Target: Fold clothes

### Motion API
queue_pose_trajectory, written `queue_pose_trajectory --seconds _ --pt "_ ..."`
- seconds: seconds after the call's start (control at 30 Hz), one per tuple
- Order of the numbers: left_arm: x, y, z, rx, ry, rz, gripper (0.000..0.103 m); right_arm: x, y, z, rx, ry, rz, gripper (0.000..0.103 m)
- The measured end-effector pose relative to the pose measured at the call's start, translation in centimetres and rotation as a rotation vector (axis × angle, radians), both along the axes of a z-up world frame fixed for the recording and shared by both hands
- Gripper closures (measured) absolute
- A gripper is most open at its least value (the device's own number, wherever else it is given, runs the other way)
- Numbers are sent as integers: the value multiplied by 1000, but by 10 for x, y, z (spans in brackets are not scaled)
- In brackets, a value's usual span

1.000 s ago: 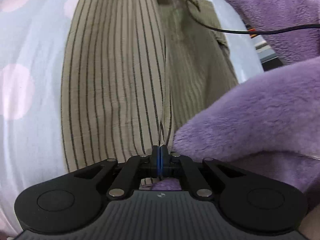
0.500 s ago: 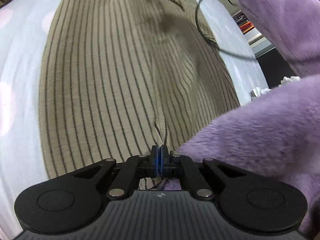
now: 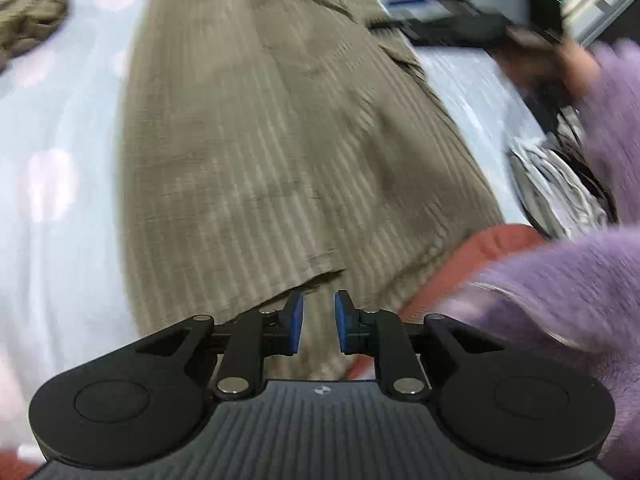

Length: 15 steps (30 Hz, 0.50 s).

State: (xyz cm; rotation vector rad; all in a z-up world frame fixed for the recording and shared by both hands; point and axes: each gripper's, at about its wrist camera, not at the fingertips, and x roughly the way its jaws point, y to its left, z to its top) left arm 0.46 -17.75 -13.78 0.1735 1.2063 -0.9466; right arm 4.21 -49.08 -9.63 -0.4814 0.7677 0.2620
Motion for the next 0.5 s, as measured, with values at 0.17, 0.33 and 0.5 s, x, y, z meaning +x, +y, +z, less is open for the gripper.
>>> queue_pose_trajectory --seconds 0.17,0.33,0.5 --pt "18 23 13 40 -77 100 65 -65 20 -11 362 125 -203 56" --pt "42 31 -1 49 -22 153 58 -94 32 -41 612 263 -393 55" --pt "63 31 -29 92 85 202 58 -94 40 -71 716 354 -465 56"
